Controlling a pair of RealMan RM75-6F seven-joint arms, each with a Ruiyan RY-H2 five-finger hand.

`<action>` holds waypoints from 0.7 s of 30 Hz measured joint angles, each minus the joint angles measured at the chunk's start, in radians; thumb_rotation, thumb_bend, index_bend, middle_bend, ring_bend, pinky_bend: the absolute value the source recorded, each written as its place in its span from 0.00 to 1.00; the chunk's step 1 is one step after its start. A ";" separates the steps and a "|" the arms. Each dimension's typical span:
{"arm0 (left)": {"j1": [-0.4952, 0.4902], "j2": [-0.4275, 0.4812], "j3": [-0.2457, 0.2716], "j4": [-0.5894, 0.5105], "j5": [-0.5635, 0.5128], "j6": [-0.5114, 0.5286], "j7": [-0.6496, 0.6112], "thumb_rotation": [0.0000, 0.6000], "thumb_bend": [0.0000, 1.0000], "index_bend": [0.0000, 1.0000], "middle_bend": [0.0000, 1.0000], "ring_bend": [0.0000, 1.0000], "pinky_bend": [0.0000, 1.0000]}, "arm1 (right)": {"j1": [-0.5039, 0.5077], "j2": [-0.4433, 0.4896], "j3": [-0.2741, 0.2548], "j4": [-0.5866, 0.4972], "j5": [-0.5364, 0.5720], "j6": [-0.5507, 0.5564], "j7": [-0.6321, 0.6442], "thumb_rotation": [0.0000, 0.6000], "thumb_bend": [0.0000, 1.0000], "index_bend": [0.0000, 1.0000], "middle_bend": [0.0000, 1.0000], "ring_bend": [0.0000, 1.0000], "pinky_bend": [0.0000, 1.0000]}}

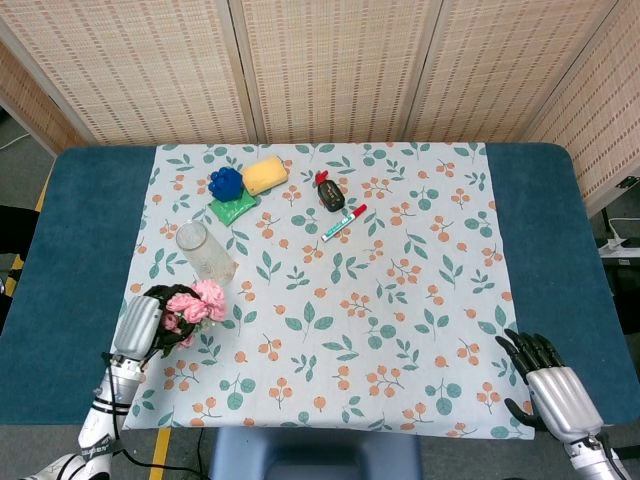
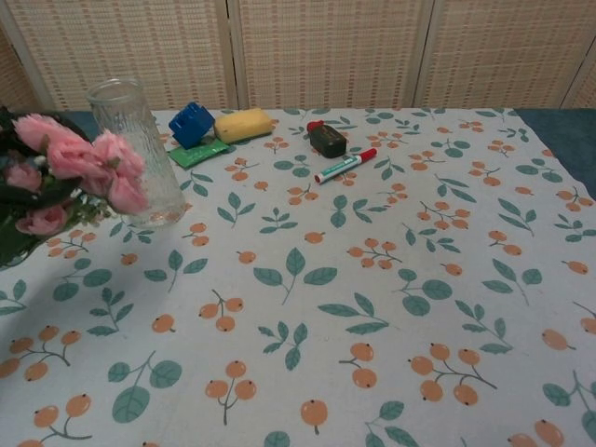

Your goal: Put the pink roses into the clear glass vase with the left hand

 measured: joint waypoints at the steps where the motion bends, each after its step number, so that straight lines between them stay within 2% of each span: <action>1: 0.005 0.001 -0.010 -0.004 0.010 0.030 -0.048 1.00 0.66 0.55 0.68 0.66 0.39 | 0.000 0.000 0.000 0.000 0.000 -0.001 0.000 1.00 0.21 0.00 0.00 0.00 0.00; 5: 0.018 0.005 -0.078 -0.036 0.027 0.141 -0.268 1.00 0.66 0.55 0.68 0.66 0.39 | 0.001 -0.001 -0.002 0.000 0.000 -0.005 -0.002 1.00 0.21 0.00 0.00 0.00 0.00; 9: 0.001 0.006 -0.216 -0.066 0.008 0.212 -0.442 1.00 0.66 0.55 0.68 0.66 0.39 | 0.003 -0.003 -0.002 -0.001 0.003 -0.011 -0.007 1.00 0.21 0.00 0.00 0.00 0.00; 15: -0.119 0.002 -0.403 -0.068 -0.039 0.214 -0.469 1.00 0.66 0.55 0.68 0.66 0.39 | 0.003 -0.004 0.001 -0.002 0.013 -0.013 -0.009 1.00 0.21 0.00 0.00 0.00 0.00; 18: -0.201 -0.008 -0.468 -0.039 -0.063 0.195 -0.439 1.00 0.66 0.55 0.68 0.66 0.39 | 0.005 -0.004 0.004 -0.001 0.019 -0.017 -0.009 1.00 0.21 0.00 0.00 0.00 0.00; 21: -0.281 -0.026 -0.512 0.019 -0.089 0.163 -0.407 1.00 0.66 0.55 0.68 0.66 0.39 | 0.008 -0.004 0.006 0.000 0.026 -0.022 -0.009 1.00 0.21 0.00 0.00 0.00 0.00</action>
